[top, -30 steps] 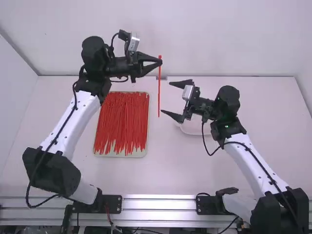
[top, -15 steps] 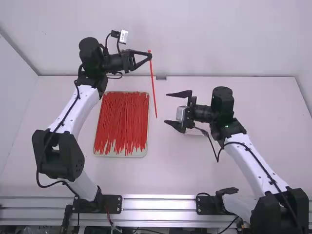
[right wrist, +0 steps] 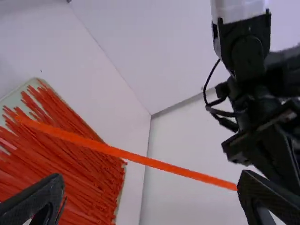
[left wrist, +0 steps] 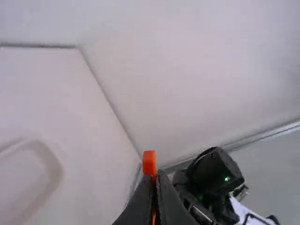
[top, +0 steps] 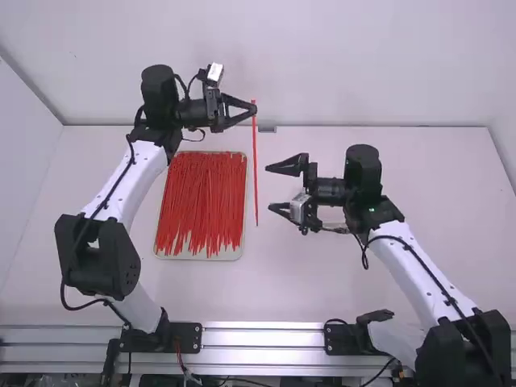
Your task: Fasten the cable tie
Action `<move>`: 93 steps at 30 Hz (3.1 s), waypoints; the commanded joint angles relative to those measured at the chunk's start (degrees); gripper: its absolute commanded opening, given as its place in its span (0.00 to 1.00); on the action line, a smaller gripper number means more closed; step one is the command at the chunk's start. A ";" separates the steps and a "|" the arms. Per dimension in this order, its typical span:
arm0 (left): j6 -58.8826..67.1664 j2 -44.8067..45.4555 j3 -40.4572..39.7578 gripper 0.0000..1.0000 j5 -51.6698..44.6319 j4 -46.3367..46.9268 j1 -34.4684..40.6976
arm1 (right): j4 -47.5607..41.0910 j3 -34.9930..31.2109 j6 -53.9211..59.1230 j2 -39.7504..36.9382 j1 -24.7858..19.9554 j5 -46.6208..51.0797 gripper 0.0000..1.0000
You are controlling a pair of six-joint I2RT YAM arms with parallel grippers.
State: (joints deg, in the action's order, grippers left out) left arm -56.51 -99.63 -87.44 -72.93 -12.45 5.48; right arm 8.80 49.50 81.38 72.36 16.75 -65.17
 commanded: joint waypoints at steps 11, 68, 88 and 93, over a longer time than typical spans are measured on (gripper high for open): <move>-10.12 -0.15 -1.01 0.03 -1.40 0.26 0.52 | -0.04 1.46 15.21 0.42 2.16 -2.34 0.97; -6.64 -0.17 -1.01 0.02 0.52 6.69 1.51 | 0.15 1.46 15.32 0.42 2.36 -12.35 0.00; 21.20 -0.17 -1.01 0.02 0.35 13.31 2.03 | 6.95 1.46 -9.86 0.42 2.36 -12.46 0.00; 28.41 -0.17 -0.98 0.02 0.52 14.60 2.03 | 7.52 1.46 -17.14 0.39 2.49 -12.61 0.00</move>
State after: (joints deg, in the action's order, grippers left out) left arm -35.66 -99.66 -87.44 -71.13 2.33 7.07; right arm 16.27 49.50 71.66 72.36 19.07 -77.36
